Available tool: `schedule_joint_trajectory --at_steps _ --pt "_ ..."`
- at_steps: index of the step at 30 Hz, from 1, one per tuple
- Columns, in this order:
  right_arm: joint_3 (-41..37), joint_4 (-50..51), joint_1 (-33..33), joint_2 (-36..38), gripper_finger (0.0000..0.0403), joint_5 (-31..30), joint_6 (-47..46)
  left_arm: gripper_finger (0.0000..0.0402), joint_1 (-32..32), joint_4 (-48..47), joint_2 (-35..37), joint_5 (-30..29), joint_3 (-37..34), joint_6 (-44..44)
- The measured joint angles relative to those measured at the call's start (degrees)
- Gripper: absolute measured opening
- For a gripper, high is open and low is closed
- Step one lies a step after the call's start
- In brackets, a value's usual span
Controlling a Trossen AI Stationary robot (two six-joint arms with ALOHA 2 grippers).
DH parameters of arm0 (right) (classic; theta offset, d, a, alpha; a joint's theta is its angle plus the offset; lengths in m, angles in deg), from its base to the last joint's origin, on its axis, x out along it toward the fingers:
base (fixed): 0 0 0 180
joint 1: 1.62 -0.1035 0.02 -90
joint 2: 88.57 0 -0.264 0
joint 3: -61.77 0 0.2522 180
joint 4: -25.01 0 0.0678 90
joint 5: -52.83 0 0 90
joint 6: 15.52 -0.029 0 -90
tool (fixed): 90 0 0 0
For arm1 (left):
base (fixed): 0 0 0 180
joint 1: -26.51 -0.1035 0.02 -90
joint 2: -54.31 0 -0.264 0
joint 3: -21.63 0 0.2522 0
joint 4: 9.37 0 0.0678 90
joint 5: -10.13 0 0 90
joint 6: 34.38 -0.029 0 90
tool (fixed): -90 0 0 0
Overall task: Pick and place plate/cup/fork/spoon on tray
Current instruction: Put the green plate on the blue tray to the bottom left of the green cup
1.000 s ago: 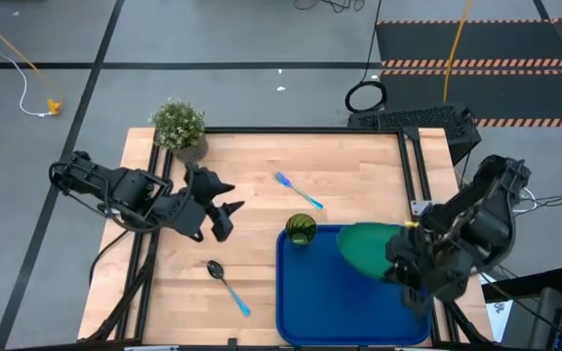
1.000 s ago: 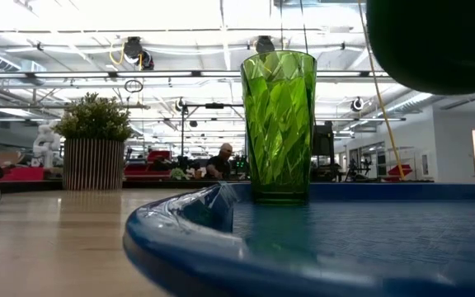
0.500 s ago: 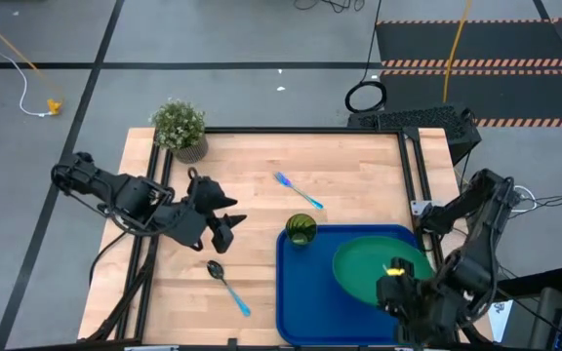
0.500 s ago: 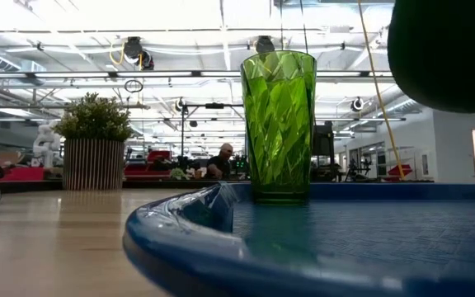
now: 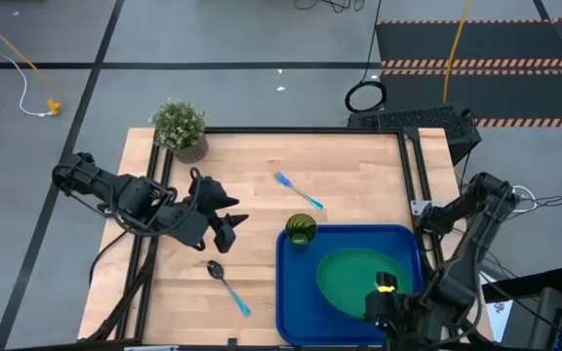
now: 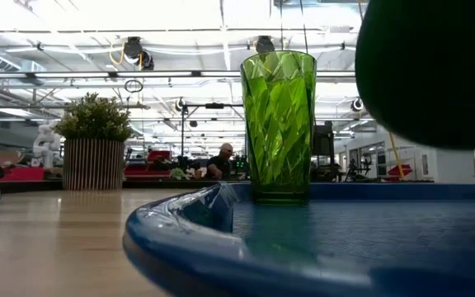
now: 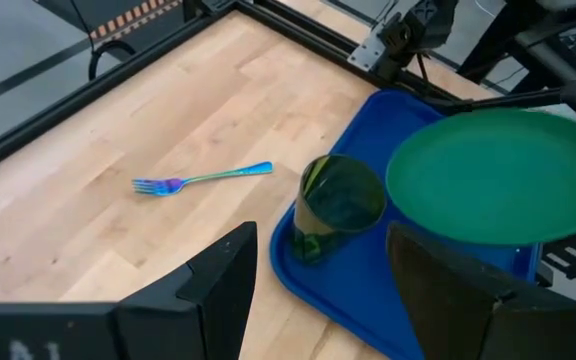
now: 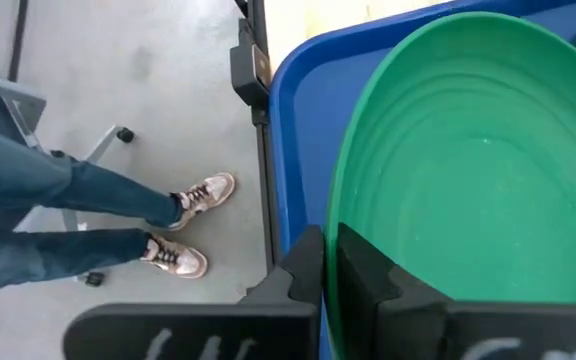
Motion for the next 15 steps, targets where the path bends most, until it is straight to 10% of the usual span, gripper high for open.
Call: schedule_joint_trajectory --at_steps 15 --pt "-10.79 -12.16 3.06 0.00 0.0000 -0.03 -0.78 0.0223 0.20 0.08 0.00 0.00 -0.01 0.32"
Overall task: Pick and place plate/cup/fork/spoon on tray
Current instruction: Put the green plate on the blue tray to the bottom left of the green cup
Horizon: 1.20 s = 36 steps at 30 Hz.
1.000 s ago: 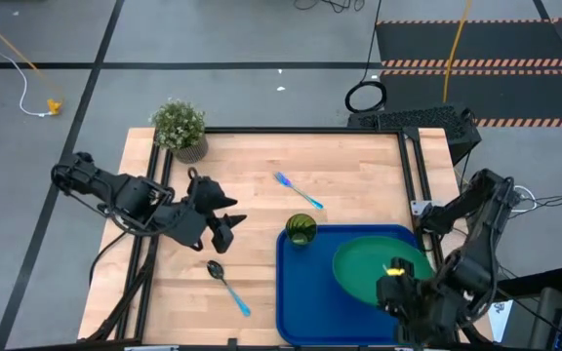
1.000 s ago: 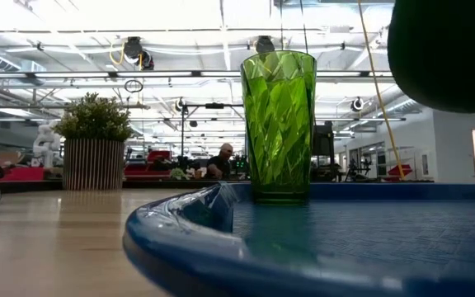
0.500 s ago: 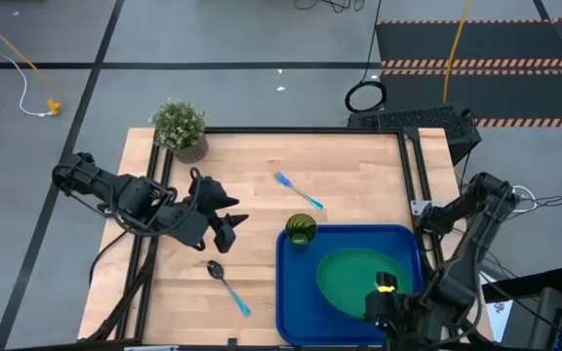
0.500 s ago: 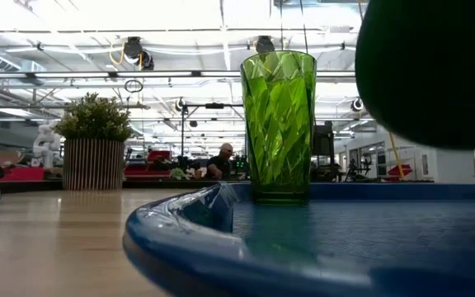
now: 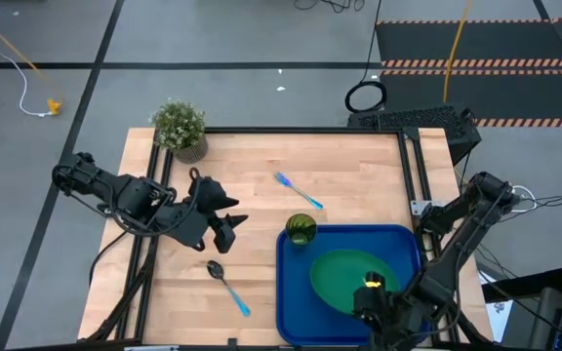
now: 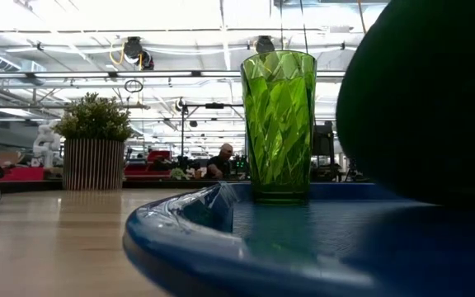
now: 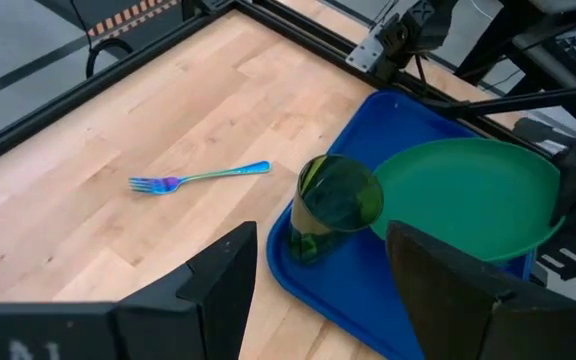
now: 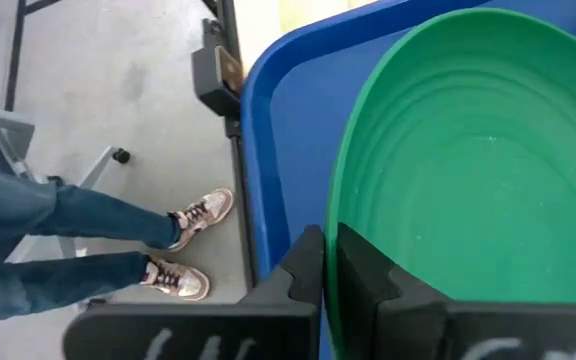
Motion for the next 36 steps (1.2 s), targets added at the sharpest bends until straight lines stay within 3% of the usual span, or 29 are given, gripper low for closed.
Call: schedule_joint_trajectory --at_steps 4,15,36 --pt "-1.61 -1.52 0.62 0.02 0.0000 0.07 0.16 0.0223 0.00 0.00 0.00 0.00 0.01 -0.08" --pt "-10.80 -17.69 0.89 0.06 0.0008 4.54 -1.66 0.0223 -0.14 -0.04 0.00 -0.04 0.01 -0.60" --pt "-19.26 -27.97 1.29 0.04 0.0036 4.61 -1.76 0.0223 -0.26 -0.07 0.02 -0.09 0.00 0.00"
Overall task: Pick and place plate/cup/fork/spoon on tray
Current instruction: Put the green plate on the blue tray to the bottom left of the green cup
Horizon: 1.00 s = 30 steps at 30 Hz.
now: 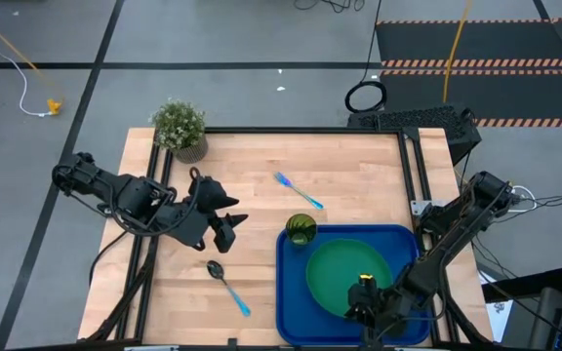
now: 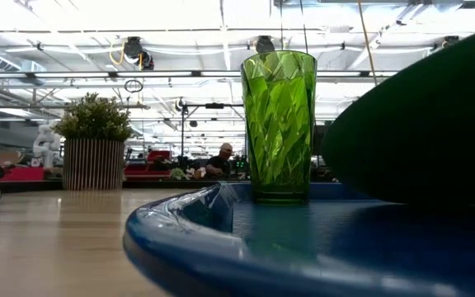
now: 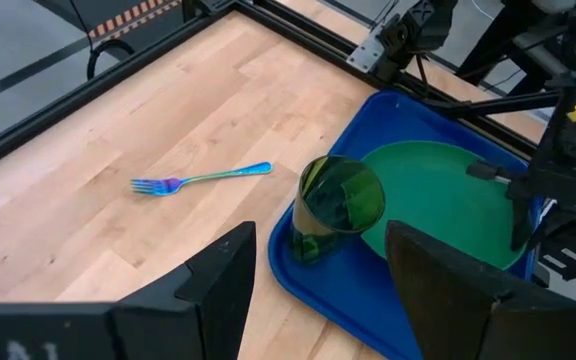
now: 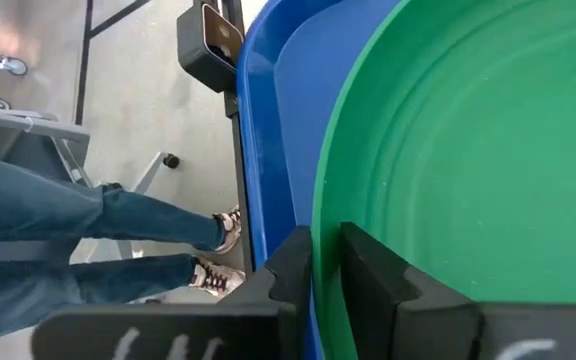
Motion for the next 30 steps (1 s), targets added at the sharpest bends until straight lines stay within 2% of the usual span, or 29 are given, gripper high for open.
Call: schedule_joint_trajectory --at_steps 8,12,24,30 --pt "-3.96 -3.22 0.19 0.00 0.0036 -0.09 2.14 0.0223 0.00 0.00 0.00 0.02 0.01 0.58" --pt "-4.58 -5.50 0.61 -0.02 0.0042 -0.02 6.48 0.0223 0.00 0.00 0.00 0.03 0.01 1.38" --pt "-4.58 -5.46 2.41 -0.04 0.0124 0.02 7.68 0.0223 0.26 0.00 0.02 0.06 0.01 2.61" --pt "-4.58 -5.42 2.74 -0.04 0.0140 0.13 5.85 0.0223 0.26 0.00 0.02 0.07 -0.01 2.68"
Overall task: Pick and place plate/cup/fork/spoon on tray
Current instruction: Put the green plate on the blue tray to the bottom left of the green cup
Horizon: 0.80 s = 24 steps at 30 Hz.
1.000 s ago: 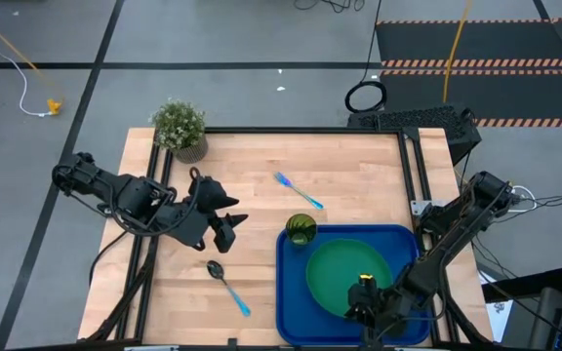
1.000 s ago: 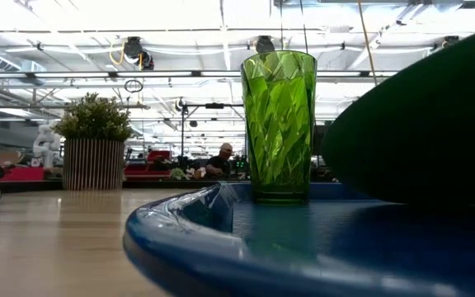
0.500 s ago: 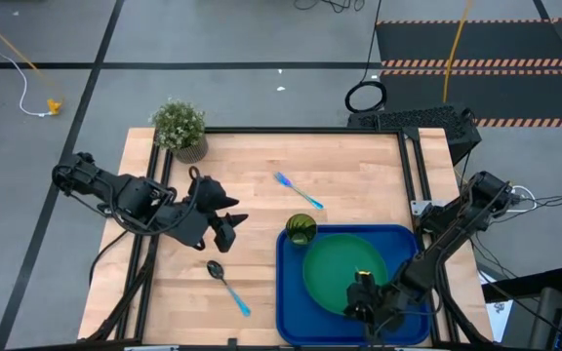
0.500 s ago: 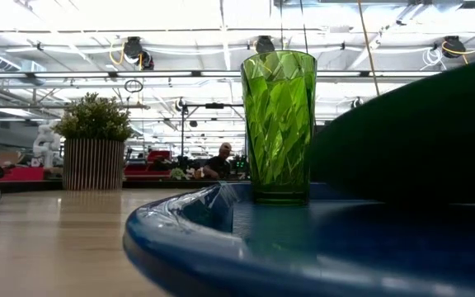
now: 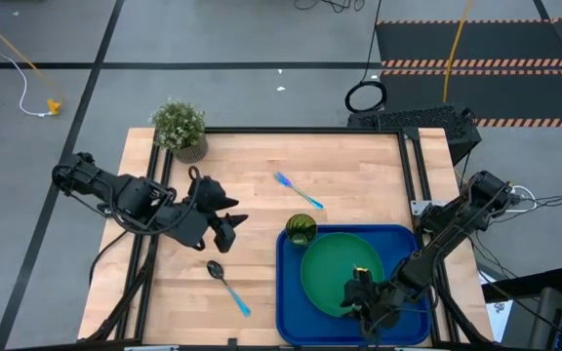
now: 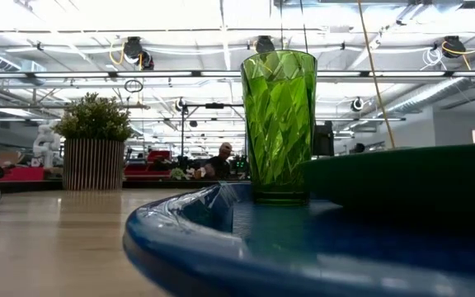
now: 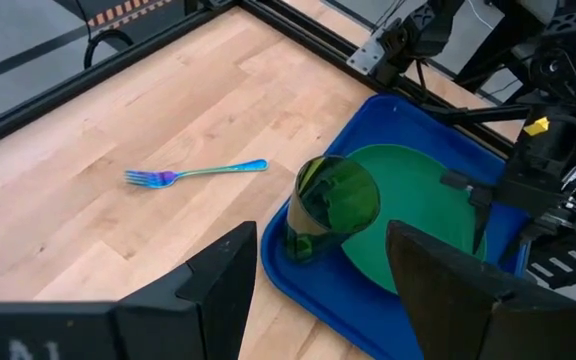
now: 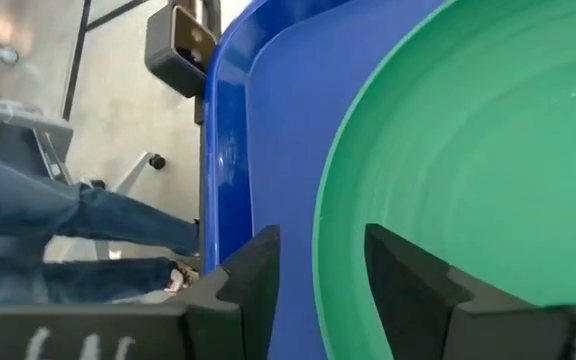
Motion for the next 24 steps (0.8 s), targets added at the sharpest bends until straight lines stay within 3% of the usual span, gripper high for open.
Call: schedule_joint_trajectory --at_steps 9,19,24 --pt "0.00 0.42 2.71 0.00 0.0109 -0.06 -5.53 0.0223 -0.07 -0.06 0.00 0.00 0.01 -0.16" --pt "-0.35 0.24 3.97 0.02 0.0007 0.18 -2.26 0.0223 -0.44 -0.24 0.00 -0.02 0.00 -0.26" --pt "-2.61 -0.74 3.97 0.02 0.0010 0.00 -4.36 0.0223 -0.44 -1.05 0.00 -0.04 0.02 -1.40"
